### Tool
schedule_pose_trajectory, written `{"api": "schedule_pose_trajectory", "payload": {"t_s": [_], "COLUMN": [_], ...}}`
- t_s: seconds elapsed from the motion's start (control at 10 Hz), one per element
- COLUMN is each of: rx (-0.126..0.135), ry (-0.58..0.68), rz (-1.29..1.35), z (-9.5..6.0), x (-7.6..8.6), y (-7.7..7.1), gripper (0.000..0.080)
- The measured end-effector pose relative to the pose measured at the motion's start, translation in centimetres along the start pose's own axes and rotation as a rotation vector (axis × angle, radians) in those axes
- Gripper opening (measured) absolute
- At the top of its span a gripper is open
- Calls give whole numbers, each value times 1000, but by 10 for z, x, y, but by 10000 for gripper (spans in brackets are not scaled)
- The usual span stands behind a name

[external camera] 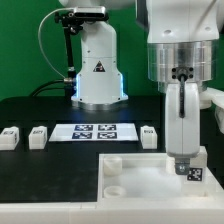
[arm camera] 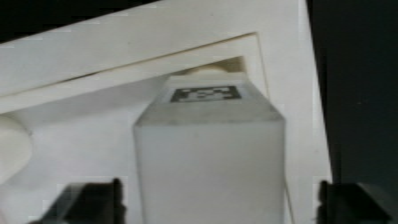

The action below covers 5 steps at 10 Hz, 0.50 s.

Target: Assemble one leg

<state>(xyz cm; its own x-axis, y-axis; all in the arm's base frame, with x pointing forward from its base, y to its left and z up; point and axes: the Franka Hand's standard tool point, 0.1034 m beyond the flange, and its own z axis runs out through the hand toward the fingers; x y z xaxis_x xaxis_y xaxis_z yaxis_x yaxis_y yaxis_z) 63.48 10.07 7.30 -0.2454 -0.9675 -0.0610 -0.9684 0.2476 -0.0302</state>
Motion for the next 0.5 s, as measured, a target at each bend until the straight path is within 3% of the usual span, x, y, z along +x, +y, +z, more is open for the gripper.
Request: {"api": "schedule_pose_trajectory", "payload": {"t_s": [0.2, 0.3, 0.4, 0.5], "rx": [1, 19, 32, 29], "ry": [0, -12, -43, -50], "rz": [-1, -9, -13, -11], "z": [0, -8, -27, -35], "x": [-1, -8, -13, -13], "y": [0, 2, 4, 5], "gripper": [633, 646, 648, 648]}}
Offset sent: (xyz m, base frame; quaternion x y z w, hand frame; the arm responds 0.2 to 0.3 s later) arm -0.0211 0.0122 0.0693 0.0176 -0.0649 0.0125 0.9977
